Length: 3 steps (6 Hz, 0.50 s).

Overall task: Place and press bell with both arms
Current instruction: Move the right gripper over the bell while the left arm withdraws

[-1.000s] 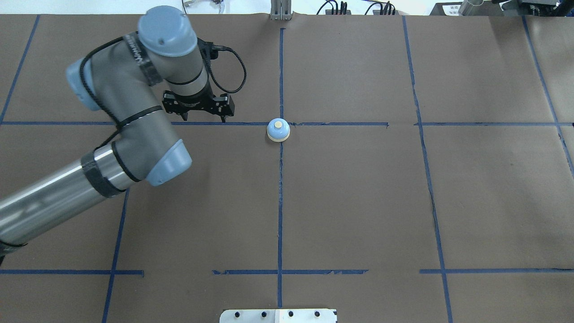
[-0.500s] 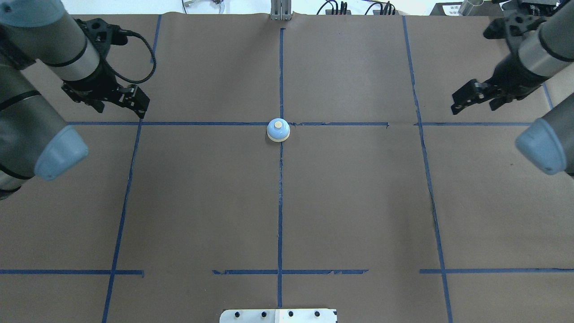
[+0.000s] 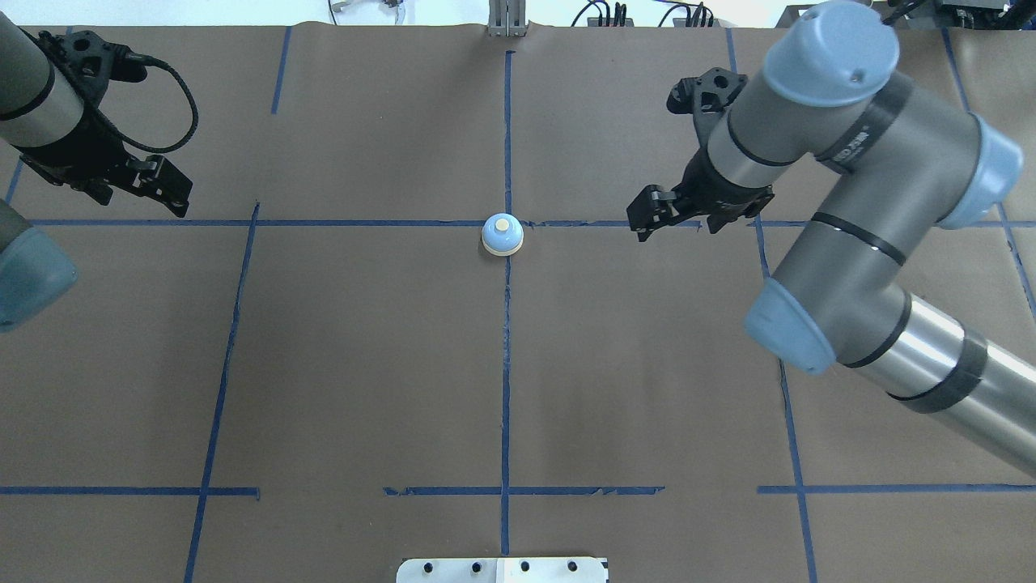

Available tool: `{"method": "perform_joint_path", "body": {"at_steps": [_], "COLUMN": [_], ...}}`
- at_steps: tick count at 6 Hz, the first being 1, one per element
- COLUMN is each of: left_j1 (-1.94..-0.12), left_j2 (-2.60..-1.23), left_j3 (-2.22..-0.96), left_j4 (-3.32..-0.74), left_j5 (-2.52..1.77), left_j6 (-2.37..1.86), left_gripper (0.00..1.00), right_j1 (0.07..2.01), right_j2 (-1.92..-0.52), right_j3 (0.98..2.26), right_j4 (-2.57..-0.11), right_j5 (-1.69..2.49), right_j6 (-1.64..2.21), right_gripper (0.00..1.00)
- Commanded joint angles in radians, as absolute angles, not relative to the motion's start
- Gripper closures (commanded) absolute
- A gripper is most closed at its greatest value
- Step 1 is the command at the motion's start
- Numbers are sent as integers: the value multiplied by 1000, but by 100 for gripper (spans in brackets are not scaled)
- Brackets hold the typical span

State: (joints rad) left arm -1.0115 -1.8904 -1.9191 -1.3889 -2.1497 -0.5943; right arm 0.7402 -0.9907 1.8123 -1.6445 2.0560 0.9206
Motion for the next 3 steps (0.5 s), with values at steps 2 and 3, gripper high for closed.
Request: {"method": "perform_joint_path", "body": {"at_steps": [2,3], "left_j1": [-1012,-1009], "left_j2": [-1882,-1884], "left_j3": [-1919,-1919], "left_j4": [-1396,-1399], "left_j5": [-2151,-2151], "left_j6": [-619,-667], "left_gripper": [0,0], "right_j1": [635,635], "right_j2": [-647,-565], "right_j3": [1436,1273], "right_j4": [-1644,-1568], "right_j5": [1974,1973], "right_j6": [1087,1092], "right_gripper": [44,67]}}
